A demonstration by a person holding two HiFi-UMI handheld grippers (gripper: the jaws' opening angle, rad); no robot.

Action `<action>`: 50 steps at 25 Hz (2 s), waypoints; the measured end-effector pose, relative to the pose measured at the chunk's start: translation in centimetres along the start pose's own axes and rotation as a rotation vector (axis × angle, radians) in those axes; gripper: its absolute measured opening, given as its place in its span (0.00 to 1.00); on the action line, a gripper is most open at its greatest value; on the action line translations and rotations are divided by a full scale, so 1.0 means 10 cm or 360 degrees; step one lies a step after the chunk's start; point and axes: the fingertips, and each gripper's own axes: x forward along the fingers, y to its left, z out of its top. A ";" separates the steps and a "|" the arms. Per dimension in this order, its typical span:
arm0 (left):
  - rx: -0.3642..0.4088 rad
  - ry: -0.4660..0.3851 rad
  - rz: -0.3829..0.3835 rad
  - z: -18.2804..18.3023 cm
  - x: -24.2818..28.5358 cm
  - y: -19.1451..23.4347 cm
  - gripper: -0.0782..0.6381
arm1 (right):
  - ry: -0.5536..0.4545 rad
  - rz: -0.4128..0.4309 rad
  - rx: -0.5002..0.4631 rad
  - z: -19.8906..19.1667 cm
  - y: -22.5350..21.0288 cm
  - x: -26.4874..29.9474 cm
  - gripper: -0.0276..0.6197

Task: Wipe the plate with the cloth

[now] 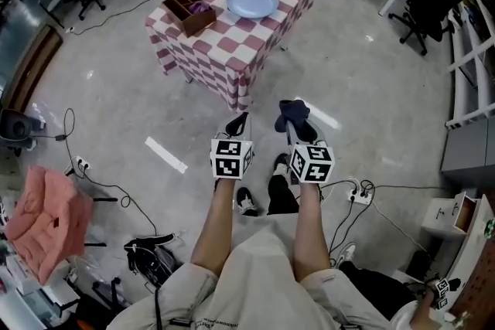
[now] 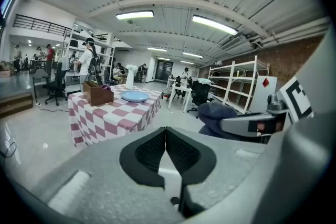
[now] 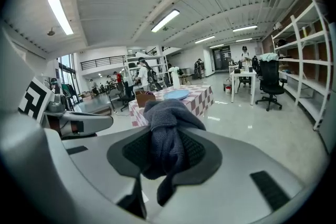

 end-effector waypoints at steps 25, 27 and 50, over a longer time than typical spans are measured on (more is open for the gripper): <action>0.0107 -0.0019 0.0289 1.14 1.50 0.26 0.12 | 0.0061 0.0351 -0.0016 1.10 -1.11 1.48 0.25; 0.0067 0.0008 0.0339 1.07 1.55 0.30 0.12 | 0.0095 0.0360 0.0007 1.04 -1.26 1.53 0.25; 0.0001 0.0156 0.0338 0.95 2.60 0.33 0.12 | 0.0142 0.0225 0.0185 1.13 -2.52 2.13 0.25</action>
